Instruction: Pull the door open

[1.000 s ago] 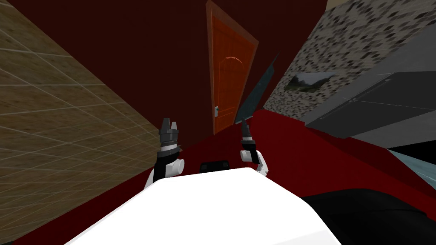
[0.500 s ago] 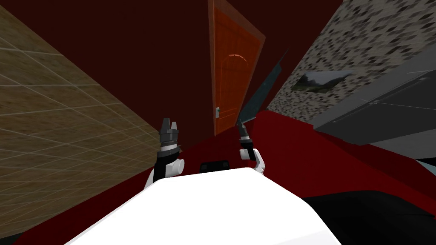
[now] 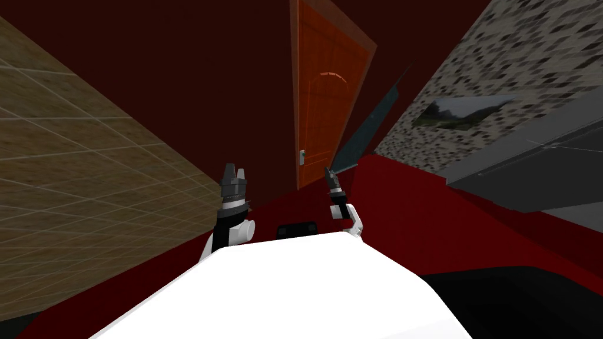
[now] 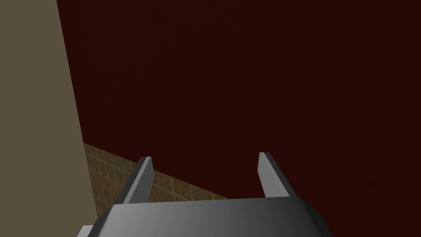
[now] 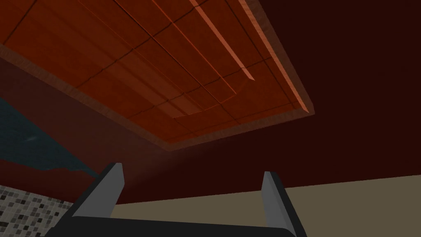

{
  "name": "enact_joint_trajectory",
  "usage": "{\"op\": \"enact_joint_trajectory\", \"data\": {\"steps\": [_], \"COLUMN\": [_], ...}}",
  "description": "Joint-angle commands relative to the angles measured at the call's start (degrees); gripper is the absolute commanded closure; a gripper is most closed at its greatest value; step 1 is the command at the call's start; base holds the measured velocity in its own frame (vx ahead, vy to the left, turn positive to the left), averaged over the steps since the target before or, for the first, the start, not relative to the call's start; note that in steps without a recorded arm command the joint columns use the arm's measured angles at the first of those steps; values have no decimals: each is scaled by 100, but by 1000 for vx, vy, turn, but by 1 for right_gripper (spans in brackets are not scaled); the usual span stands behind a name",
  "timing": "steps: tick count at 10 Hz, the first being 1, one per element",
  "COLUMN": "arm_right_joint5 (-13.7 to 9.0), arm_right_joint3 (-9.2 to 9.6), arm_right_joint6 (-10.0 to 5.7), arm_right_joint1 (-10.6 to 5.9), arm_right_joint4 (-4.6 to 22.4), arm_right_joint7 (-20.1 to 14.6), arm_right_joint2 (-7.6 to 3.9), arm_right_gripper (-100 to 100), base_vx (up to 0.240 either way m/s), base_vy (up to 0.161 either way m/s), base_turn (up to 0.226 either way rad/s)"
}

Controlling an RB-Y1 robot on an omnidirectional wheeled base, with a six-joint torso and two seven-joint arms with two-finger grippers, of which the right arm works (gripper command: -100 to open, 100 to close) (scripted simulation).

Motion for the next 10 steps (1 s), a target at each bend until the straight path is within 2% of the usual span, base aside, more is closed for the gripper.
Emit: {"op": "enact_joint_trajectory", "data": {"steps": [1,3,4,8,9,10], "arm_right_joint5": [143,325,506,870,1047,1135], "arm_right_joint3": [-27,-49,-72,-116,-138,-149], "arm_right_joint6": [3,8,13,24,29,32], "arm_right_joint1": [-99,-219,-339,-579,-697,-755], "arm_right_joint4": [188,413,639,1090,1310,1419], "arm_right_joint7": [117,261,406,694,836,906], "arm_right_joint2": [-18,-22,-24,-8,9,19], "arm_right_gripper": [-100,-100,-100,-100,-100,-100], "base_vx": [86,97,111,105,108,139], "base_vy": [-53,-44,-68,-71,-59,-65], "base_turn": [93,76,117,84,106,123]}}
